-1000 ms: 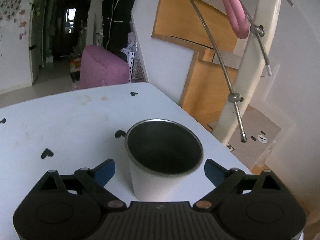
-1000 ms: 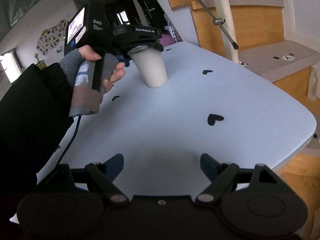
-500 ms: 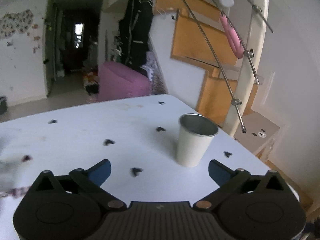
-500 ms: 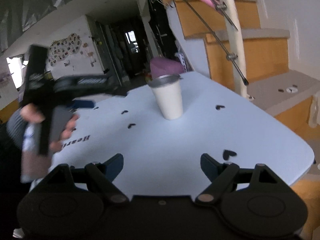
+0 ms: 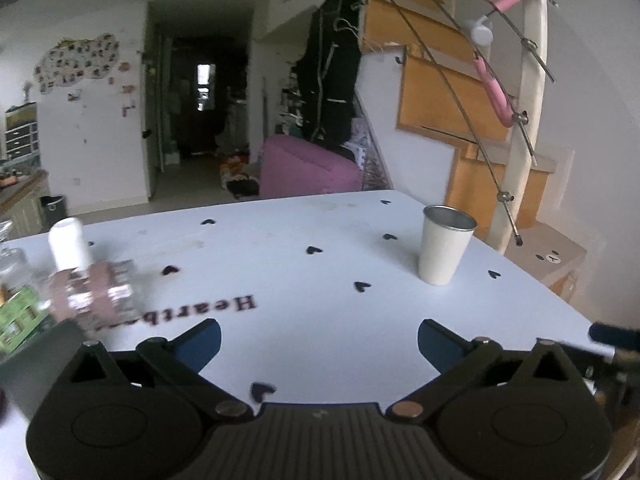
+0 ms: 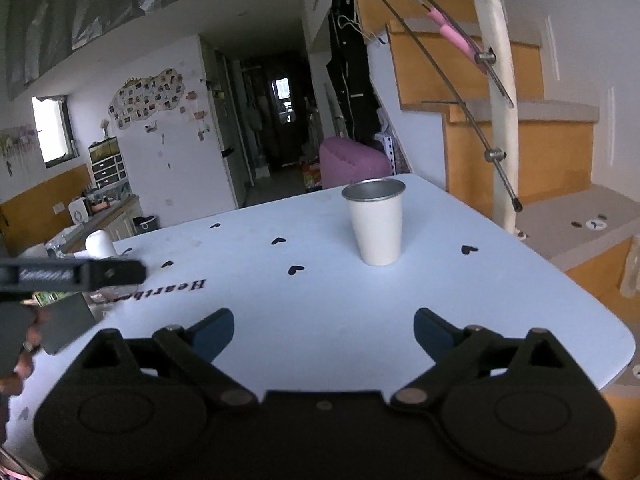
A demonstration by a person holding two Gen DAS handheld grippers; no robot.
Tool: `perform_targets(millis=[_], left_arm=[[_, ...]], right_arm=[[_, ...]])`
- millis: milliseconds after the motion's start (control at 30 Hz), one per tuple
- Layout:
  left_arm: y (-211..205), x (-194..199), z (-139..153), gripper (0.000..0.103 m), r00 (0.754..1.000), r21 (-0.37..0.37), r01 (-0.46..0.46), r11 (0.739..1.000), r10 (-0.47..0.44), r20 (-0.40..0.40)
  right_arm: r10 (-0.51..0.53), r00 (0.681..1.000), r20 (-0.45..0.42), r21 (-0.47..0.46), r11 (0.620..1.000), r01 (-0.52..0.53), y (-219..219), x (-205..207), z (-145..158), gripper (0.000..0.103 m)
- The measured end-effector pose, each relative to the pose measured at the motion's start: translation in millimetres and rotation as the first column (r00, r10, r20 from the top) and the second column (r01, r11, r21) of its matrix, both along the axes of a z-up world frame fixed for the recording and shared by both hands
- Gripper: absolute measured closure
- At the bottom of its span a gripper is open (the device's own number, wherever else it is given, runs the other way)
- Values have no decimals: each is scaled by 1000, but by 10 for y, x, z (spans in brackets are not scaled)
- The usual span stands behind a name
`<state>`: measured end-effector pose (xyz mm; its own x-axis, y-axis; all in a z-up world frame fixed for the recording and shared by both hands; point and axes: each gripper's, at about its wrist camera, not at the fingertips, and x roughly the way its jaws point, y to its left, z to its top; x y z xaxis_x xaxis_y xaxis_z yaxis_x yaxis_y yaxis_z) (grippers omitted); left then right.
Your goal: Flip cup upright
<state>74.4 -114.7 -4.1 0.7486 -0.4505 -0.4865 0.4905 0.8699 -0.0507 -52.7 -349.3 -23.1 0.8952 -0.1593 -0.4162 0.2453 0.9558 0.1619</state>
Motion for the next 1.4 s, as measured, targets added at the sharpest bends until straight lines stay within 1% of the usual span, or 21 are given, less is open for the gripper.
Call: perform_targets(millis=[133, 300, 500, 600, 733, 1400], left_arm=[[126, -182, -57, 0, 998, 26, -50, 998, 49, 28], [180, -383, -97, 0, 997, 50, -65, 997, 62, 55], [216, -532, -96, 0, 995, 26, -75, 997, 73, 64], [220, -567, -99, 0, 995, 28, -81, 996, 79, 65], [229, -589, -114, 0, 993, 33, -96, 995, 94, 67], [215, -605, -117, 0, 993, 40, -103, 994, 101, 66]], right_arm=[[-24, 1000, 17, -55, 998, 25, 69, -75, 42, 2], [-48, 999, 24, -119, 992, 51, 162, -159, 47, 0], [-59, 998, 16, -135, 989, 61, 223, -209, 34, 0], [-61, 998, 13, -149, 987, 62, 268, -224, 38, 0], [-61, 998, 18, -159, 985, 63, 296, -249, 51, 0], [-78, 997, 13, -169, 982, 79, 300, -312, 56, 0]])
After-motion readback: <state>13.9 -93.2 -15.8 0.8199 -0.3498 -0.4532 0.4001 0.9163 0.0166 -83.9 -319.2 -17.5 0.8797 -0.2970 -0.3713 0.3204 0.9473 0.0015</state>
